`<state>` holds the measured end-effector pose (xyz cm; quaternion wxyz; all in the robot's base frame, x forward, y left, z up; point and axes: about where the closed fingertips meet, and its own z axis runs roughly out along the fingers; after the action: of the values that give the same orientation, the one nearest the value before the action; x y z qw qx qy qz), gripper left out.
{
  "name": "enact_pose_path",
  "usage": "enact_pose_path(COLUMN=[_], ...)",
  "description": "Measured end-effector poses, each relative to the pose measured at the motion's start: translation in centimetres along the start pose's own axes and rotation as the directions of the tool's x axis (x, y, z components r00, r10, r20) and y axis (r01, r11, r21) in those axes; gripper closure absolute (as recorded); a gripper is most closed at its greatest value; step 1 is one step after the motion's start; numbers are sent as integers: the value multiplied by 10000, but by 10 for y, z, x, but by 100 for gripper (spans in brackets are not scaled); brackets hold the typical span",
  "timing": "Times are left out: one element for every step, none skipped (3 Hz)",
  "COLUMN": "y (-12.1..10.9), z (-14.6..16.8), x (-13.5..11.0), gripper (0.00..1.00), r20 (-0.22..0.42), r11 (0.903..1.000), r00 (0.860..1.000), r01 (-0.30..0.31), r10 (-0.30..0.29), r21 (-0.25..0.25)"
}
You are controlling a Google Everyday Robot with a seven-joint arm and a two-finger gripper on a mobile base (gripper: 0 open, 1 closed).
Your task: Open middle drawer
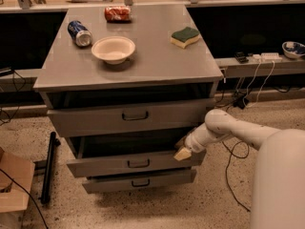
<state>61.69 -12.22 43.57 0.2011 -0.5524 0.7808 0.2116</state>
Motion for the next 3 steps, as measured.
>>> enact_pose_path(y=[0, 5, 14], z=[0, 9, 19], x=[0, -3, 9], gripper=[30, 7, 0], r20=[-2, -664, -1115], r11=[10000, 9986, 9975], r00=[10000, 9967, 9929], r01=[2, 455, 355], r10=[-2, -473, -422], r21=[-1, -279, -607])
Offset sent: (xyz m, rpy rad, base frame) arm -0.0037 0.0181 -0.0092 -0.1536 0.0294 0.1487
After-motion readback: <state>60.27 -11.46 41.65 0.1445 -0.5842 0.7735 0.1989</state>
